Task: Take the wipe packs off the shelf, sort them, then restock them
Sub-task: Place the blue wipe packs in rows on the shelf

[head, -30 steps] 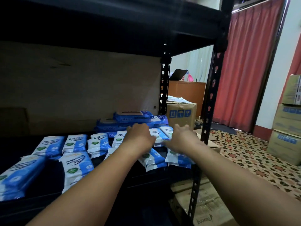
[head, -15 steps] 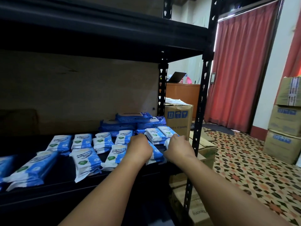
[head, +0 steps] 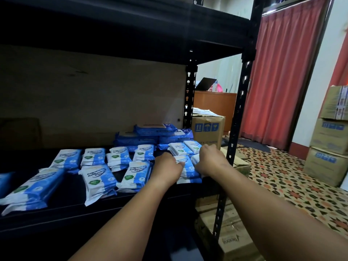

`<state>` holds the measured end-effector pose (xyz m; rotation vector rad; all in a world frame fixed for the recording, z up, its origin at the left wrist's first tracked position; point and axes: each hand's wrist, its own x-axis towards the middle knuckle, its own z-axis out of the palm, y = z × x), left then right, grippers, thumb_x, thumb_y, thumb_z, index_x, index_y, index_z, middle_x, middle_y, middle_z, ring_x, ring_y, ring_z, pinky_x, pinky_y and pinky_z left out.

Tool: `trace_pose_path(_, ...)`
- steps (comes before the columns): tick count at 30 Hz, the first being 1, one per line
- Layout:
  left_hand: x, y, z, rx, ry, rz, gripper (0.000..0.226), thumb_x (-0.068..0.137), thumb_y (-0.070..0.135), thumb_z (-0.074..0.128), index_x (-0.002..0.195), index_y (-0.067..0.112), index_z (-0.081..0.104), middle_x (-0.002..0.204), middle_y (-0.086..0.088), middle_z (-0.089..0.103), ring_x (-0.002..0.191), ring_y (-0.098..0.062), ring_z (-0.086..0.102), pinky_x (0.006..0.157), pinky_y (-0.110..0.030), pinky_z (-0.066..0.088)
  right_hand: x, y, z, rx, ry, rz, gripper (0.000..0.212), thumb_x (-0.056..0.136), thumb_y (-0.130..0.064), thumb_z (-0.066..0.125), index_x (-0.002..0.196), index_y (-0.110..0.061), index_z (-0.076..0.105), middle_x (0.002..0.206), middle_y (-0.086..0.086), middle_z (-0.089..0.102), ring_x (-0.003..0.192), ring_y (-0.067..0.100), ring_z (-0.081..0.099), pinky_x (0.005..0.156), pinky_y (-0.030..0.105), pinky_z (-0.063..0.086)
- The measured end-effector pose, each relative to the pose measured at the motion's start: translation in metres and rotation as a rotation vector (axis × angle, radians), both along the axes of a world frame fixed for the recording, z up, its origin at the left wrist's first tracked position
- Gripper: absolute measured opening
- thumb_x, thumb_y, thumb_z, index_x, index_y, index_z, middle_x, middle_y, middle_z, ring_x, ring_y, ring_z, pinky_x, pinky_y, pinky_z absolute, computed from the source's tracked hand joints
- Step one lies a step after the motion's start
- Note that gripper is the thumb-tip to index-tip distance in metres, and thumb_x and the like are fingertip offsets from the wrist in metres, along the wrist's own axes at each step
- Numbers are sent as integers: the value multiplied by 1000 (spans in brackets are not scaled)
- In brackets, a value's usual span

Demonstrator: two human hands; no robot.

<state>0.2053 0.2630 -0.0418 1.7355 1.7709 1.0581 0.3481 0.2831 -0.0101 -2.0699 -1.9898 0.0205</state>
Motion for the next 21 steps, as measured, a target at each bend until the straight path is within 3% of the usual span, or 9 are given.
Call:
trace_pose_path(2, 3, 3, -2, -2, 4, -7, 52, 95, 35, 65, 100, -16, 56, 112, -33, 56, 89, -23, 56, 53, -29, 39, 2, 5, 3, -20, 0, -3, 36, 88, -29, 71, 113, -8, 56, 123, 16, 50, 95, 31, 62, 70, 33, 51)
trace_pose_path(5, 6, 5, -4, 9, 5, -14, 56, 95, 36, 64, 111, -17, 54, 118, -37, 55, 94, -31, 58, 63, -33, 46, 4, 15, 6, -98, 32, -25, 56, 87, -29, 73, 132, -6, 50, 130, 16, 47, 98, 27, 60, 71, 32, 49)
trace_pose_path(7, 5, 5, -3, 19, 22, -34, 52, 96, 37, 63, 95, -15, 55, 101, -35, 55, 89, -34, 60, 64, -34, 48, 6, 22, 9, -141, 72, -35, 59, 87, -29, 72, 135, -6, 48, 132, 16, 47, 103, 27, 58, 74, 32, 50)
trace_pose_path(9, 4, 4, -3, 23, 55, -39, 50, 97, 37, 62, 68, 0, 47, 73, -21, 50, 66, -26, 56, 51, -27, 36, 7, 28, 11, -181, 75, -21, 59, 90, -28, 69, 139, -4, 45, 133, 14, 47, 117, 29, 54, 79, 33, 47)
trace_pose_path(11, 3, 4, -5, 37, 68, -41, 49, 97, 38, 61, 62, 9, 41, 68, -7, 50, 60, -18, 50, 50, -26, 31, 7, 33, 12, -199, 59, -9, 59, 93, -29, 66, 140, -2, 44, 125, 12, 47, 127, 30, 49, 79, 31, 45)
trace_pose_path(13, 3, 4, -6, 48, 73, -43, 48, 97, 38, 61, 62, 11, 43, 73, -6, 57, 63, -18, 54, 53, -26, 33, 4, 34, 12, -205, 40, -10, 64, 90, -29, 69, 141, -1, 42, 129, 14, 48, 117, 29, 52, 77, 30, 46)
trace_pose_path(16, 4, 5, -6, 56, 65, -40, 43, 97, 37, 61, 66, 9, 49, 72, -6, 53, 64, -18, 52, 52, -25, 33, 3, 36, 11, -214, 41, -10, 65, 87, -27, 74, 139, -2, 42, 140, 19, 43, 94, 25, 54, 71, 29, 49)
trace_pose_path(21, 9, 6, -7, 55, 38, -38, 50, 97, 35, 62, 63, 13, 33, 64, -2, 36, 50, -17, 35, 48, -29, 25, 13, 39, 10, -242, -4, -26, 56, 85, -26, 77, 127, -3, 50, 109, 12, 46, 75, 18, 52, 48, 23, 39)
